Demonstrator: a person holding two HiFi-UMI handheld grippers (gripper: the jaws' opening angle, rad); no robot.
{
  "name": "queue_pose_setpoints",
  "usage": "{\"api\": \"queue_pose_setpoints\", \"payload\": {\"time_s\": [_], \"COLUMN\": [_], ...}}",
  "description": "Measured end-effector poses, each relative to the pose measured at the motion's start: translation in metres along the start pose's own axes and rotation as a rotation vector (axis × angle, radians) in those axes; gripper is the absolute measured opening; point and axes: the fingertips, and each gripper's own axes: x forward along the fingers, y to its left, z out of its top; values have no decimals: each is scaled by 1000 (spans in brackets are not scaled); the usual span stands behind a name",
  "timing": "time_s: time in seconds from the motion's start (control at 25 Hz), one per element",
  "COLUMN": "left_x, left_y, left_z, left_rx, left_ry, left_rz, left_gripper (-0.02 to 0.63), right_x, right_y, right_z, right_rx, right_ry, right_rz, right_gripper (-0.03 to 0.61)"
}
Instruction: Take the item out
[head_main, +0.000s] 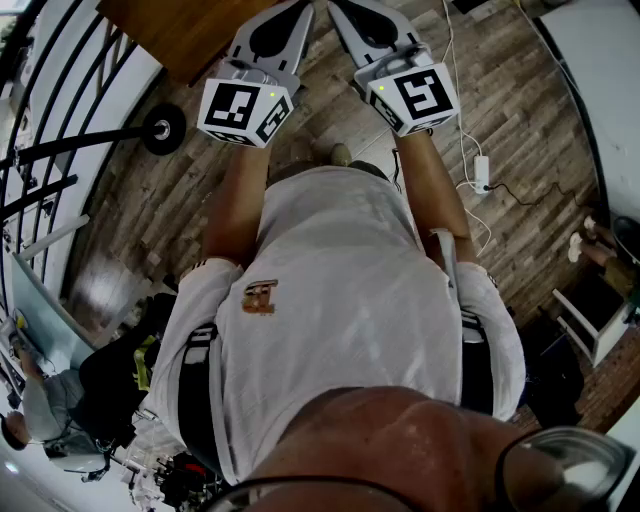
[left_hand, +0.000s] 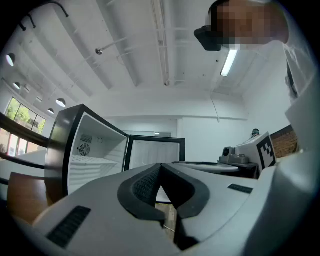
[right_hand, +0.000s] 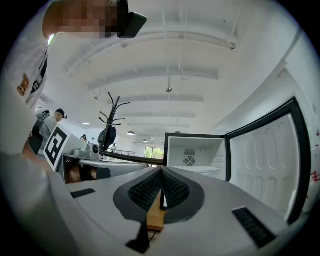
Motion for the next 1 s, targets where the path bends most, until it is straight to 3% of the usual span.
{"api": "queue_pose_setpoints", "payload": {"time_s": [1.0], "left_x": [-14], "left_y": [81], "left_z": [-9], "left_rx": [39], "left_ry": [14], "left_rz": [-17], "left_gripper": [18], "right_x": [73], "right_y": [21], "right_z": [-21], "right_rx": [-14], "right_ry": [12], "right_rz": [-9], "right_gripper": [32]}}
